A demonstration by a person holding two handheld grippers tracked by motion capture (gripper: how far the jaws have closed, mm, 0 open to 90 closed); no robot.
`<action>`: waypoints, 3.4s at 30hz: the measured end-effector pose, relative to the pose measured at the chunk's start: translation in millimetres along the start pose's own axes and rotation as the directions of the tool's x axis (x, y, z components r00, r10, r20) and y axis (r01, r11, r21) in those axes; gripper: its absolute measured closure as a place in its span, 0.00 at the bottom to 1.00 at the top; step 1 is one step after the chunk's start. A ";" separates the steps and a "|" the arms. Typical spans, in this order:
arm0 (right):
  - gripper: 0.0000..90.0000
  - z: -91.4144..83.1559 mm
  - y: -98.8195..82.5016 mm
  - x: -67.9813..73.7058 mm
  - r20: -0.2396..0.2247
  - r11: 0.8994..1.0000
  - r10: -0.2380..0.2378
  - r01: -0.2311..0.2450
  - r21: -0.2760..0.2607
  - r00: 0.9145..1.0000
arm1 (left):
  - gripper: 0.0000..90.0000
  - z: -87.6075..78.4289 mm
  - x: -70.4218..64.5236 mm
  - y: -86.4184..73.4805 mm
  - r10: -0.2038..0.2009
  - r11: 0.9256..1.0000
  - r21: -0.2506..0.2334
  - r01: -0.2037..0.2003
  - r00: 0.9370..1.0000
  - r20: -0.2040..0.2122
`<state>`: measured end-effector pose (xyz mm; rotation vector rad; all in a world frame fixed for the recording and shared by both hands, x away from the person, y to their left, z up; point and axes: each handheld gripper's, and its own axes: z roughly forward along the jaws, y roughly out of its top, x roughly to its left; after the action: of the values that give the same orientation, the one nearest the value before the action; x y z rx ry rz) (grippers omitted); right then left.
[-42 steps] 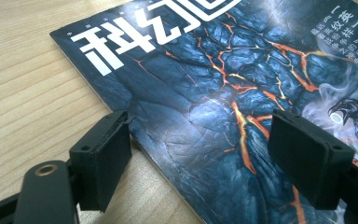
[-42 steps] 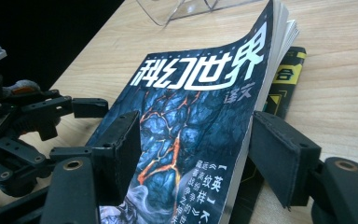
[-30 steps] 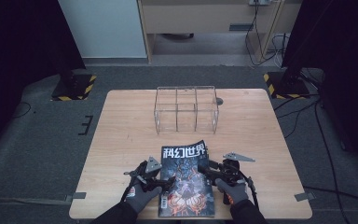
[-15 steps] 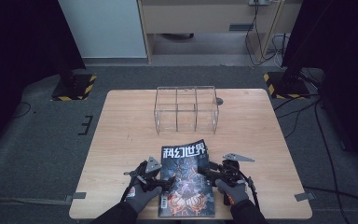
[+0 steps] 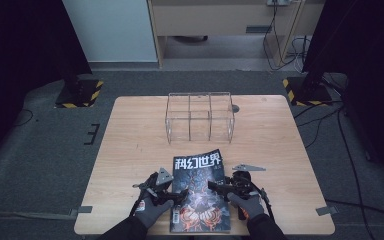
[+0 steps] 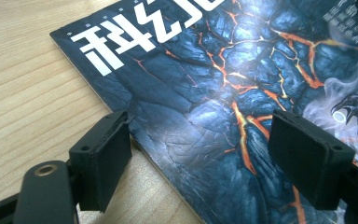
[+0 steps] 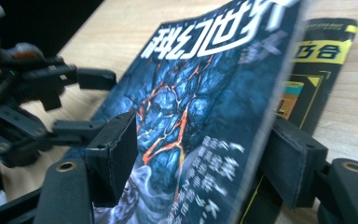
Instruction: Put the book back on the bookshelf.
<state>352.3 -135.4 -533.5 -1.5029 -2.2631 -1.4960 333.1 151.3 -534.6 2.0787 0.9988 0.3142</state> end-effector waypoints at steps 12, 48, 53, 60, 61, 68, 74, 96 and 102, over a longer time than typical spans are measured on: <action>0.52 4.9 4.3 -3.4 0.054 0.995 -0.083 0.080 0.057 0.995 | 0.23 -0.1 0.8 0.1 0.000 1.000 0.000 0.000 1.000 0.005; 0.86 4.8 11.7 1.5 0.020 0.991 -0.130 0.129 0.037 0.991 | 0.23 -1.6 8.9 -0.2 -0.004 1.000 -0.003 0.004 1.000 0.005; 0.88 2.0 13.3 5.2 0.012 0.990 -0.141 0.141 0.023 0.990 | 0.22 -2.3 9.5 -0.2 -0.008 1.000 -0.007 0.008 1.000 0.007; 0.90 -1.1 15.1 11.2 0.014 0.988 -0.157 0.157 0.002 0.988 | 0.21 -4.8 11.3 0.4 -0.022 0.999 -0.029 0.022 1.000 0.011; 0.91 -1.7 15.5 11.8 0.015 0.988 -0.156 0.156 -0.002 0.988 | 0.21 -5.2 11.5 0.5 -0.026 0.999 -0.032 0.026 1.000 0.010; 0.92 -7.4 19.2 15.6 0.017 0.985 -0.172 0.172 -0.022 0.985 | 0.21 -7.6 13.6 1.4 -0.042 0.998 -0.051 0.042 0.999 0.013; 0.92 -9.4 19.8 18.6 0.023 0.983 -0.179 0.180 -0.034 0.984 | 0.21 -8.8 13.9 1.8 -0.046 0.997 -0.060 0.047 0.999 0.016; 0.92 -26.5 28.8 30.4 0.037 0.965 -0.233 0.236 -0.114 0.972 | 0.20 -16.3 14.7 6.4 -0.072 0.990 -0.120 0.076 0.997 0.038; 0.92 -31.1 32.2 33.0 0.041 0.960 -0.243 0.247 -0.134 0.969 | 0.20 -18.4 13.6 8.5 -0.067 0.988 -0.136 0.073 0.997 0.047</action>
<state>344.6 -133.1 -478.5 -1.3156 -2.4844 -1.7401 337.2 168.4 -517.6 1.9145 0.9946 0.2937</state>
